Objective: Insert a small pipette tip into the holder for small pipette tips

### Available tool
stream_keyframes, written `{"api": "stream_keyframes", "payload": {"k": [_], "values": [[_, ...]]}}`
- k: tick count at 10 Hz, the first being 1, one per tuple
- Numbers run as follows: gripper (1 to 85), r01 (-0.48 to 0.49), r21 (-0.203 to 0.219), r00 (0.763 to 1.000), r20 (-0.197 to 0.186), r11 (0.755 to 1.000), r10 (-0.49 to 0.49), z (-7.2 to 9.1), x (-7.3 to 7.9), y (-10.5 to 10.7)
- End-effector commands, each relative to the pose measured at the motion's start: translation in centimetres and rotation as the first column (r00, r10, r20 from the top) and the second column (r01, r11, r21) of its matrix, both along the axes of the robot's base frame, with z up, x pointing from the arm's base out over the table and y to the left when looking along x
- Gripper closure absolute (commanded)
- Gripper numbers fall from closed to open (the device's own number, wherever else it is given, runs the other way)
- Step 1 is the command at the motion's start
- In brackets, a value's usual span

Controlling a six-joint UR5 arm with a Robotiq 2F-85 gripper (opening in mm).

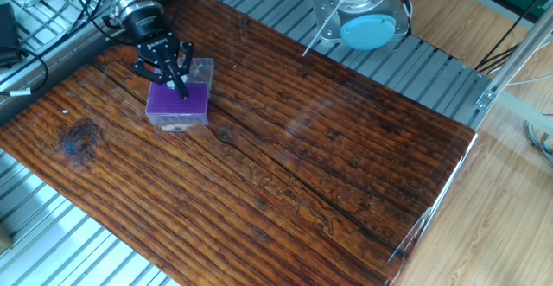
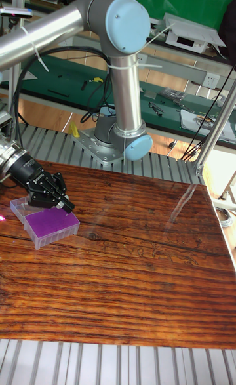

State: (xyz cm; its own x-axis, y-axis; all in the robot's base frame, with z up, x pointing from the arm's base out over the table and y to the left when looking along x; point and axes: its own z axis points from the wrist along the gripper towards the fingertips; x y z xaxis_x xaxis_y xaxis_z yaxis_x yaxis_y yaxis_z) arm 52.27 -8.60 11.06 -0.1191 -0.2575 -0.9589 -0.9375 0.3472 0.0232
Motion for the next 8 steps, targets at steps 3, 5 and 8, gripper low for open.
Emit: {"api": "stream_keyframes", "payload": {"k": [3, 5, 8], "values": [[84.7, 0.079, 0.052, 0.997, -0.018, 0.996, -0.078, 1.3, 1.9, -0.2], [84.7, 0.093, 0.093, 0.996, -0.026, 0.991, -0.091, 1.9, 2.2, -0.3], [84.7, 0.124, 0.111, 0.991, -0.060, 0.986, -0.118, 1.8, 2.6, -0.4]]}}
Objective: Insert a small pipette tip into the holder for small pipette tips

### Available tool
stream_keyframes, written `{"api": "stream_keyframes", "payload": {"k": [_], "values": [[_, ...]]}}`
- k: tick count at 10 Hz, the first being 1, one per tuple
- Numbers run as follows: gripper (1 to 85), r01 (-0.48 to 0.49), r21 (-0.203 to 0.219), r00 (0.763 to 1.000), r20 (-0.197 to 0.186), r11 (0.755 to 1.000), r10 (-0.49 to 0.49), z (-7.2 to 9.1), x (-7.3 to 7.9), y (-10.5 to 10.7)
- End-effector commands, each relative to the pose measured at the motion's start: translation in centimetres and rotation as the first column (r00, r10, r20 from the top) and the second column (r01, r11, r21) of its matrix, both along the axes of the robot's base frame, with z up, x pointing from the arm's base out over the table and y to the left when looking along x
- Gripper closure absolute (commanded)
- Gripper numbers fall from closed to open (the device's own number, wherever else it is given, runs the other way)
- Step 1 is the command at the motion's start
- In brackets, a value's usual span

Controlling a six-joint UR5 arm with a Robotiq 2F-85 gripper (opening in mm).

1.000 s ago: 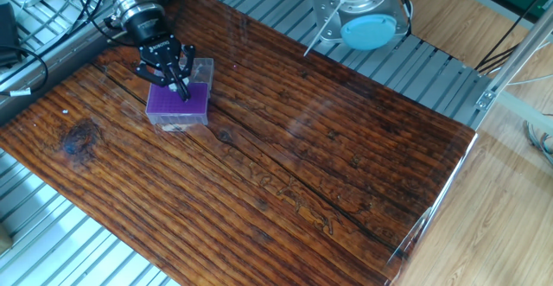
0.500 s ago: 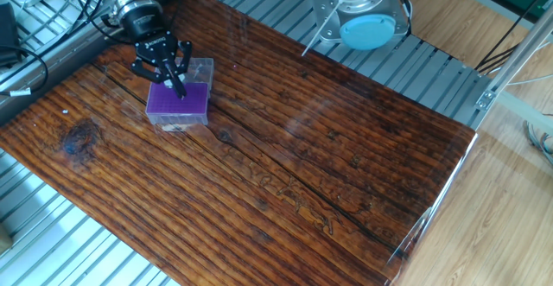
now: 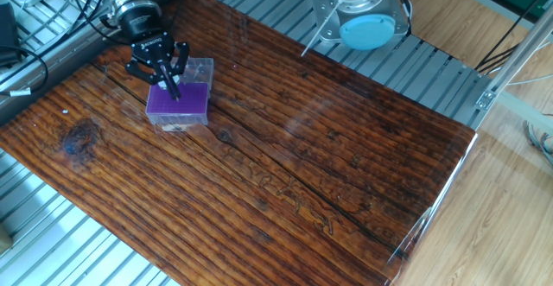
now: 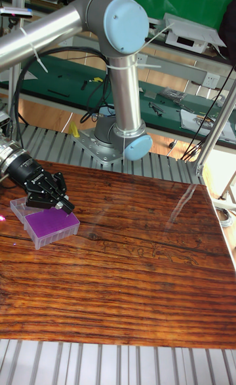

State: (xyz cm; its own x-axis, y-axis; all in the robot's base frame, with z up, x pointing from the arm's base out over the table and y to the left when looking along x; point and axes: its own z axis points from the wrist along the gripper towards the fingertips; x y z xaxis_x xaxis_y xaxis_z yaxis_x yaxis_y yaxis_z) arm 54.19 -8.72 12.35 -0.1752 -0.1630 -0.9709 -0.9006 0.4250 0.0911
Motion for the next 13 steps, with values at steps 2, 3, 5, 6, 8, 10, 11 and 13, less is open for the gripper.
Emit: {"api": "stream_keyframes", "payload": {"k": [2, 3, 5, 6, 8, 10, 11, 13], "values": [[84.7, 0.060, 0.032, 0.998, -0.033, 0.998, -0.059, 0.1, 0.8, -0.3], [84.7, 0.066, 0.039, 0.997, -0.034, 0.997, -0.065, 0.0, 0.8, -0.3], [84.7, 0.069, 0.052, 0.997, -0.027, 0.996, -0.068, 0.0, 0.8, -0.3], [84.7, 0.072, 0.052, 0.997, -0.026, 0.996, -0.071, -0.3, 0.8, -0.3], [84.7, 0.076, 0.050, 0.997, -0.031, 0.996, -0.075, -0.8, 0.8, -0.1], [84.7, 0.087, 0.044, 0.996, -0.028, 0.995, -0.085, -1.2, 1.1, 0.0], [84.7, 0.090, 0.046, 0.996, -0.030, 0.995, -0.089, -1.4, 1.2, 0.0], [84.7, 0.092, 0.040, 0.995, -0.043, 0.995, -0.091, -1.8, 0.9, 0.2]]}}
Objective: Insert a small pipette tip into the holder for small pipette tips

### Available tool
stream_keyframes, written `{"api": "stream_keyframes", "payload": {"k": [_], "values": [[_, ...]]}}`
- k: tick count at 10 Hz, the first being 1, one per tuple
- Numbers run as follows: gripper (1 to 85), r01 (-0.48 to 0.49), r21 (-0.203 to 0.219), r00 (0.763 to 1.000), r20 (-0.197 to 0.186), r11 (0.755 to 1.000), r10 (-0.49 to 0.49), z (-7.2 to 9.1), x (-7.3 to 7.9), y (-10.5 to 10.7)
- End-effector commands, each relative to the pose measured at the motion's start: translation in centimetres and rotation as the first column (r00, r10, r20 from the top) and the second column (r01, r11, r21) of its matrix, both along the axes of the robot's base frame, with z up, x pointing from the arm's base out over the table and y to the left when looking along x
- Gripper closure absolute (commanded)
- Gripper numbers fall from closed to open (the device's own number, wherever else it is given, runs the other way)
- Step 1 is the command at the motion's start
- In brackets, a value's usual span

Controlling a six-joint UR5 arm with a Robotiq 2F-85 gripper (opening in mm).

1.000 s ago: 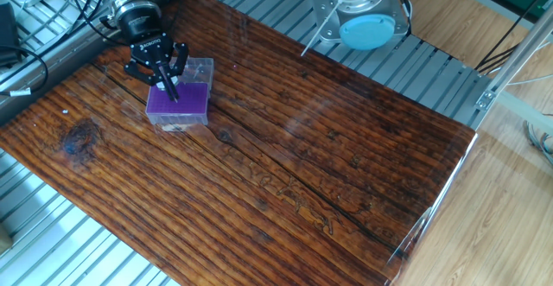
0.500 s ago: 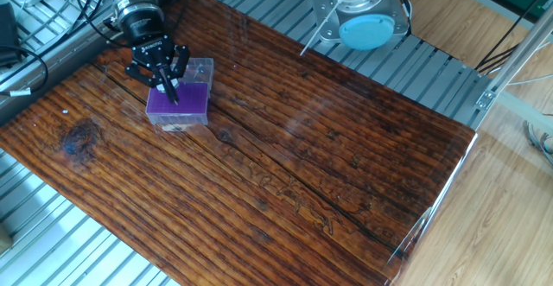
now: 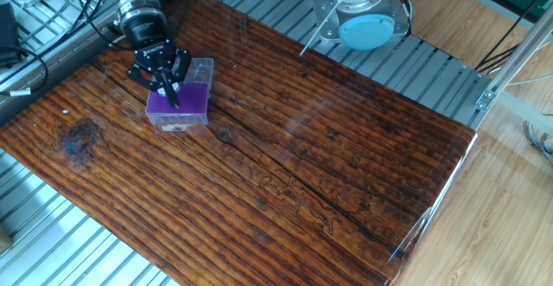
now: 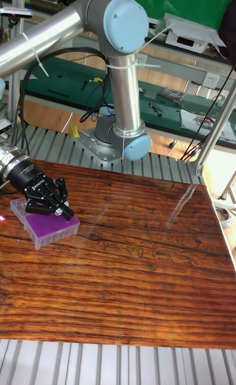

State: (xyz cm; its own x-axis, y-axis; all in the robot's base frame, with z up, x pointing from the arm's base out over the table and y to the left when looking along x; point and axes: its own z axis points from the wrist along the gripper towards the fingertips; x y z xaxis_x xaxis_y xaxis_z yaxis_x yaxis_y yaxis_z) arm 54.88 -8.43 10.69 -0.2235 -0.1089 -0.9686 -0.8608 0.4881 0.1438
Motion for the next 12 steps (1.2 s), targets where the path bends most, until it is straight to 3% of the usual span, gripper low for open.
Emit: {"api": "stream_keyframes", "payload": {"k": [1, 6, 12], "values": [[84.7, 0.011, -0.004, 1.000, -0.012, 1.000, -0.011, -0.5, -0.1, 0.0], [84.7, 0.018, -0.041, 1.000, -0.022, 0.999, -0.019, -1.7, 0.0, -0.2], [84.7, 0.015, -0.038, 1.000, -0.023, 0.999, -0.016, -1.9, -0.1, 0.0]]}}
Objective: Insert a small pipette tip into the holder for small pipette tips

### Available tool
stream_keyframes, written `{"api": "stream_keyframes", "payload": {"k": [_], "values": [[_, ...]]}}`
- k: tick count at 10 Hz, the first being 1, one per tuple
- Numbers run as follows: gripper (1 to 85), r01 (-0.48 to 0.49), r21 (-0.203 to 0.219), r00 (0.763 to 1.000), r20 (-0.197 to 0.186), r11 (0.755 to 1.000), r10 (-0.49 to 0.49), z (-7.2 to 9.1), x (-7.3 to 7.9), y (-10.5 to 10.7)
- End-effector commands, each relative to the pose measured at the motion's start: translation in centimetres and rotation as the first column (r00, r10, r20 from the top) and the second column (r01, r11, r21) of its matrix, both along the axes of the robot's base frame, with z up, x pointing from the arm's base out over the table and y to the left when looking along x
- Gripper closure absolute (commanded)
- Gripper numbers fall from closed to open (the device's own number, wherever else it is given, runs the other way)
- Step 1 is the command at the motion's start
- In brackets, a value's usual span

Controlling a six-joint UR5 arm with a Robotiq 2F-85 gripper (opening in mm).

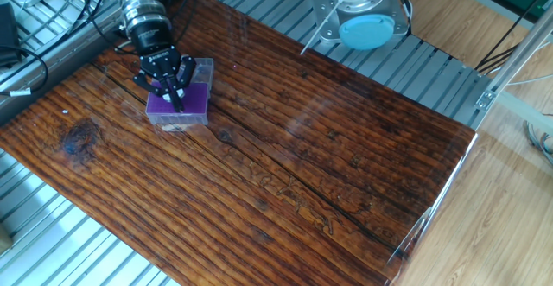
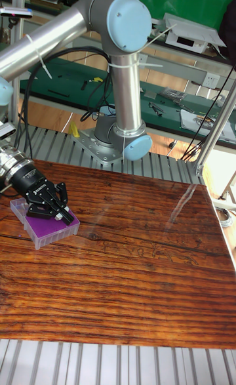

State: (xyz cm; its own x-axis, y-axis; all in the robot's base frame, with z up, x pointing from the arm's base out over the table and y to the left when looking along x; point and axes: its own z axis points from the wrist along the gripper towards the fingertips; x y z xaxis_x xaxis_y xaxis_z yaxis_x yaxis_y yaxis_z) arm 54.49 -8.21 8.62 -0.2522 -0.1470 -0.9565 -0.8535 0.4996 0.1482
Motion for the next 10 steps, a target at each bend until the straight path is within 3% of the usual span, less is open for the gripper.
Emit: {"api": "stream_keyframes", "payload": {"k": [1, 3, 5, 8, 10], "values": [[84.7, 0.007, -0.001, 1.000, 0.001, 1.000, -0.007, 0.0, 0.2, -0.2], [84.7, 0.004, 0.005, 1.000, -0.011, 1.000, -0.004, 0.3, 0.0, 0.0], [84.7, 0.017, -0.018, 0.999, -0.045, 1.000, -0.018, 0.3, 0.0, 0.0], [84.7, 0.015, -0.028, 0.999, -0.050, 0.999, -0.017, 0.0, 0.0, -0.1], [84.7, 0.065, -0.041, 0.995, -0.079, 0.997, -0.068, -0.6, 0.8, -0.8]]}}
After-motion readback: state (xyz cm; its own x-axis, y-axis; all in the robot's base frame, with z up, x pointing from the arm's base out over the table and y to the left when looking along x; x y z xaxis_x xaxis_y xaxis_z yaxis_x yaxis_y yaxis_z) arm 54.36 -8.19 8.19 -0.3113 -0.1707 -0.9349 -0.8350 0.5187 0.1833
